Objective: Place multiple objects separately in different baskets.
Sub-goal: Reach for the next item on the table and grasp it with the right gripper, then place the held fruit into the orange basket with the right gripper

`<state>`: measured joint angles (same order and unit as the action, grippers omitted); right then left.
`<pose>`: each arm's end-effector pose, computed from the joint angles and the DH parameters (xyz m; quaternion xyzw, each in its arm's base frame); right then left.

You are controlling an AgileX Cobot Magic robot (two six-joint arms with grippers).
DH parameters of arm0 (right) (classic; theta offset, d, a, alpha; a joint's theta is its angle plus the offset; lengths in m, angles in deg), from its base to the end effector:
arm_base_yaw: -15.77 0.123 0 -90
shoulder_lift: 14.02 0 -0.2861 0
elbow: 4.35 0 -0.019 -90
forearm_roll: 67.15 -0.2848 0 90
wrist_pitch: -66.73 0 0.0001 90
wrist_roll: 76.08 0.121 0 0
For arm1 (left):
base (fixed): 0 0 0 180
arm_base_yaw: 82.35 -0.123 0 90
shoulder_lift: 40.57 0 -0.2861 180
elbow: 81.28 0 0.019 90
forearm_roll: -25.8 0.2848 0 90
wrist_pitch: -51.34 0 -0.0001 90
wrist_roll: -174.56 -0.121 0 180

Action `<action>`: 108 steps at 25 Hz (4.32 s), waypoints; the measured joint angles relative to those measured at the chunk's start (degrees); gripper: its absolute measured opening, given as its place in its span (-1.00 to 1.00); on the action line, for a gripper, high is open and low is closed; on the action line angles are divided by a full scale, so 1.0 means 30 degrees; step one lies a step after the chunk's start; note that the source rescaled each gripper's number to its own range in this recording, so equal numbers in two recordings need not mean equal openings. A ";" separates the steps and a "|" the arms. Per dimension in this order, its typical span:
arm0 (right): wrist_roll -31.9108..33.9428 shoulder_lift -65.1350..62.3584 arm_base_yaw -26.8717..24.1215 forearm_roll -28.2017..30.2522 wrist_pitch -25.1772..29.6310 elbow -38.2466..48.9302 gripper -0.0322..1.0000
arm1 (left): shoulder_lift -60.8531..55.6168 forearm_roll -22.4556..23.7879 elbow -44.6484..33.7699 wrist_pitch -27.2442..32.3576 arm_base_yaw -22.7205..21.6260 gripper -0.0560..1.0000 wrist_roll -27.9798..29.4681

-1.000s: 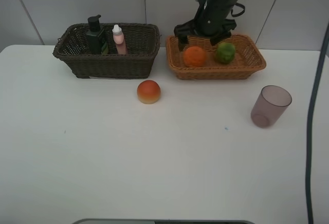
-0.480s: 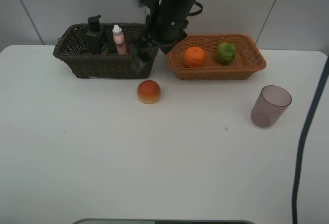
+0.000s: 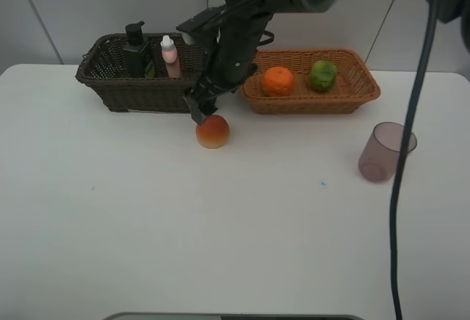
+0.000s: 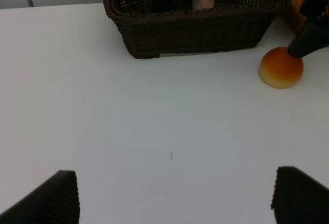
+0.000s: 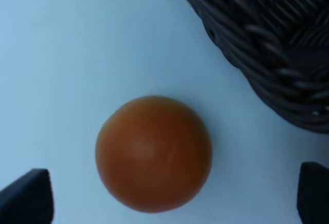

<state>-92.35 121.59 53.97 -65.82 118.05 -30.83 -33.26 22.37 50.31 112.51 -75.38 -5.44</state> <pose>0.4101 0.3199 0.1337 -0.4560 0.8736 0.0223 0.1686 0.0475 -0.0122 0.2809 0.0532 0.8501 -0.0616 0.5203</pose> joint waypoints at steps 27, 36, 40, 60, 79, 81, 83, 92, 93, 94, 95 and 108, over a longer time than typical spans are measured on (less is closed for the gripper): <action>-0.1234 0.0706 0.0000 -0.0154 -0.7965 0.4492 1.00 | 0.0000 0.0000 0.0000 0.0000 0.0000 0.90 0.0000; -0.1234 0.1215 -0.0017 -0.0446 -0.7966 0.4587 0.96 | 0.0000 0.0000 0.0000 0.0000 0.0000 0.90 0.0000; -0.1234 0.1215 -0.0017 -0.0446 -0.7952 0.4587 0.30 | 0.0000 0.0000 0.0000 0.0000 0.0000 0.90 0.0000; -0.1234 -0.0580 -0.0017 -0.1484 -0.6640 0.4599 0.18 | 0.0000 0.0000 0.0000 0.0000 0.0000 0.90 0.0000; 0.6864 -0.3718 -0.5213 0.0036 -0.1712 0.4356 0.18 | 0.0000 0.0000 0.0000 0.0000 0.0000 0.90 0.0000; 0.6987 -0.3718 -0.5821 0.0054 -0.2383 0.4356 0.18 | 0.0000 0.0000 0.0000 0.0000 0.0000 0.90 0.0000; 0.7007 -0.3718 -0.6341 0.0124 -0.3323 0.4356 0.18 | 0.0000 0.0000 0.0000 0.0000 0.0000 0.90 0.0000; 0.7084 -0.2420 -0.7095 0.1236 -0.6779 0.4344 0.18 | 0.0000 0.0000 0.0000 0.0000 0.0000 0.90 0.0000; 0.7127 -0.2279 -0.7095 0.1369 -0.6804 0.4344 0.18 | 0.0000 0.0000 0.0000 0.0000 0.0000 0.90 0.0000; 0.7142 -0.2143 -0.7095 0.1406 -0.6857 0.4344 0.18 | 0.0000 0.0000 0.0000 0.0000 0.0000 0.90 0.0000; 0.7142 -0.2074 -0.7095 0.1468 -0.6875 0.4344 0.18 | 0.0000 0.0000 0.0000 0.0000 0.0000 0.90 0.0000; 0.7194 -0.2106 -0.7118 0.1697 -0.6908 0.4344 0.98 | 0.0000 0.0017 0.0000 0.0000 0.0000 0.90 0.0000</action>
<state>-70.77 115.28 32.62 -60.73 97.33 -17.80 -33.26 22.42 50.31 112.51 -75.38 -5.44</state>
